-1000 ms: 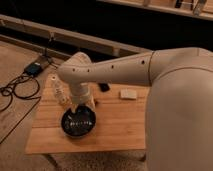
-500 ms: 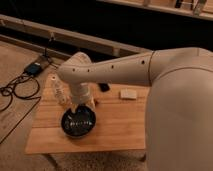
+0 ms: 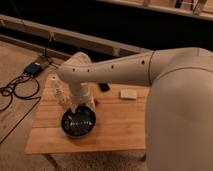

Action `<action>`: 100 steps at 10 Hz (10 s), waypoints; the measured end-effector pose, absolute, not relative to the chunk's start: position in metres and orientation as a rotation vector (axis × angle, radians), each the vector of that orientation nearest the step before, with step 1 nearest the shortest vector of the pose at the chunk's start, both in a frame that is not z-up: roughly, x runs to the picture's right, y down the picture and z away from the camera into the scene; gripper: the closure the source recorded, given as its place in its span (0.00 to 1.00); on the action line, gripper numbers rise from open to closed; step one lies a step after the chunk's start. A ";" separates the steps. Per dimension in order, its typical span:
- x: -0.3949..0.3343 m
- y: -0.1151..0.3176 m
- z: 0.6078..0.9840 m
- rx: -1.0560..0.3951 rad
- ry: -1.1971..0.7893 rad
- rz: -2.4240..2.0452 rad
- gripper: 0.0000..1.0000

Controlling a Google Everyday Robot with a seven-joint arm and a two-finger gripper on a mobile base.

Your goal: Place the white sponge in the ceramic bowl

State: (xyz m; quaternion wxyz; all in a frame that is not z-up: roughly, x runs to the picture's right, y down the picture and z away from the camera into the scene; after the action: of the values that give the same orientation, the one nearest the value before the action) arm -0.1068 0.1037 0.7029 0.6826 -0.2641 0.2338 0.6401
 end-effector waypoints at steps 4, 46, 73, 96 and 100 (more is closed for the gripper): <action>-0.107 0.104 0.703 -0.592 0.524 1.436 0.35; 0.169 0.039 0.970 -0.736 0.487 0.711 0.35; 0.050 0.023 0.888 -0.683 0.331 0.736 1.00; -0.143 0.132 0.747 -0.884 0.142 0.598 0.79; -0.146 0.134 0.751 -0.885 0.149 0.632 0.37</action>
State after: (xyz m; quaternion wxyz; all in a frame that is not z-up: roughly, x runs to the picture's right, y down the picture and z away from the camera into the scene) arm -0.1460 0.1342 0.7508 0.8530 -0.4208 0.0709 0.3004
